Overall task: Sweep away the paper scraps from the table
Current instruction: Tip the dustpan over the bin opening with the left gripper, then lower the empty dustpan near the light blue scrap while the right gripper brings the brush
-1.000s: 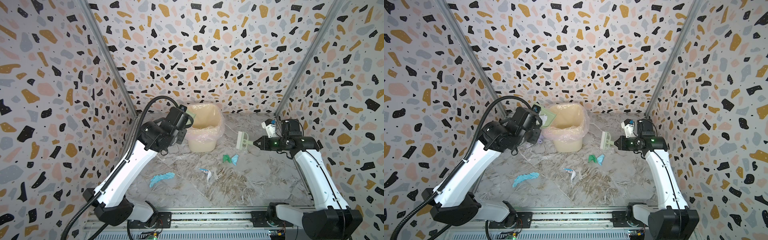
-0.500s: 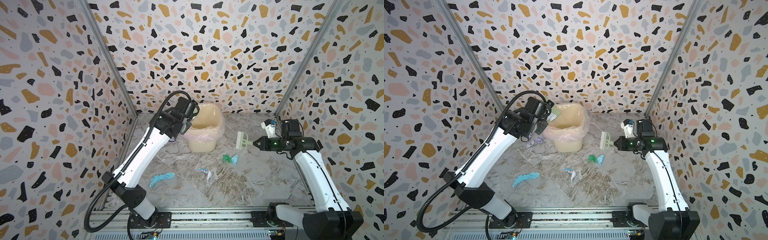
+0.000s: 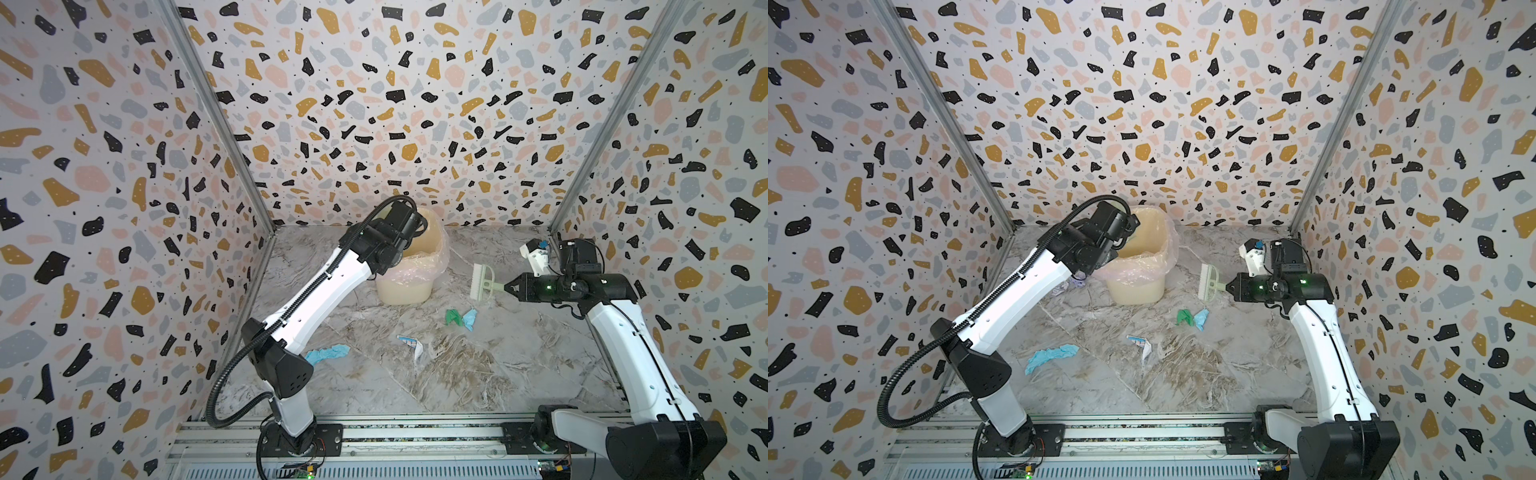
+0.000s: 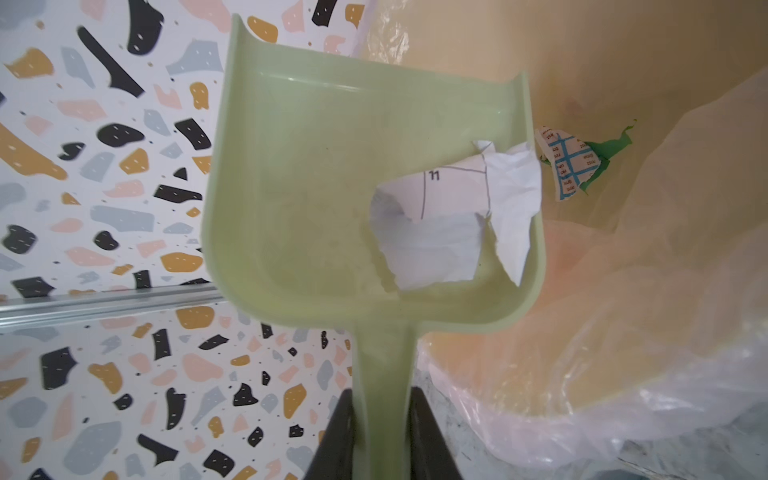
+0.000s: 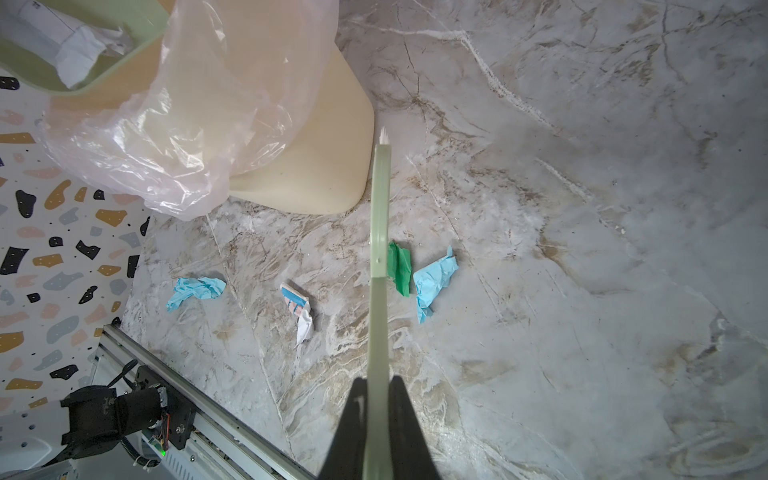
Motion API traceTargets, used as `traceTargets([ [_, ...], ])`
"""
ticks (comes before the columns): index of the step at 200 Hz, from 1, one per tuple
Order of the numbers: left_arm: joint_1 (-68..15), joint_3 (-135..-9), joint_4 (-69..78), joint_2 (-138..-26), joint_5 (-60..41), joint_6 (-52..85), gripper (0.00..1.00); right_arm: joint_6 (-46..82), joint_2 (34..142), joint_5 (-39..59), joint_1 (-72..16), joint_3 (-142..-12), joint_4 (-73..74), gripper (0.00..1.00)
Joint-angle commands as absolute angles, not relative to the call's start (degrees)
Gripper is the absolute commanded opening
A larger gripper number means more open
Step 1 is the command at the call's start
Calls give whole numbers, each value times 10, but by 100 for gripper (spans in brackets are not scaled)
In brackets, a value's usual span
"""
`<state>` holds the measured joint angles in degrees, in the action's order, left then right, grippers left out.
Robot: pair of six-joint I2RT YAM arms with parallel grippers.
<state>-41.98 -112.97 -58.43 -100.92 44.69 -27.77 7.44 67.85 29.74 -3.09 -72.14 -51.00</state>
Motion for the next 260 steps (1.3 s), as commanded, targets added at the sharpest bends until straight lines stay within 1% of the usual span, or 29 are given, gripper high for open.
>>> traceTargets([
  [1,-436,-1109,-532,-1007,554,-351,0,69,677,295,-35,-716,-520,0],
  [30,-440,-1094,-498,-1008,587,-400,0,69,673,295,-35,-715,-522,0],
  [71,-445,-1059,-456,-995,604,-449,0,69,671,294,-38,-715,-523,0],
  [127,-446,-1027,-436,-973,612,-463,0,69,672,296,-39,-717,-522,0],
  [173,-447,-1031,-435,-963,609,-449,0,69,670,295,-39,-715,-523,0],
  [199,-452,-1067,-443,-962,600,-418,0,67,670,291,-39,-718,-528,0],
  [221,-467,-1110,-465,-961,580,-365,0,62,669,278,-40,-724,-537,0],
  [242,-490,-1141,-493,-958,545,-294,0,53,668,258,-43,-732,-553,0],
  [260,-514,-1142,-518,-950,510,-222,0,39,671,223,-53,-745,-575,0],
])
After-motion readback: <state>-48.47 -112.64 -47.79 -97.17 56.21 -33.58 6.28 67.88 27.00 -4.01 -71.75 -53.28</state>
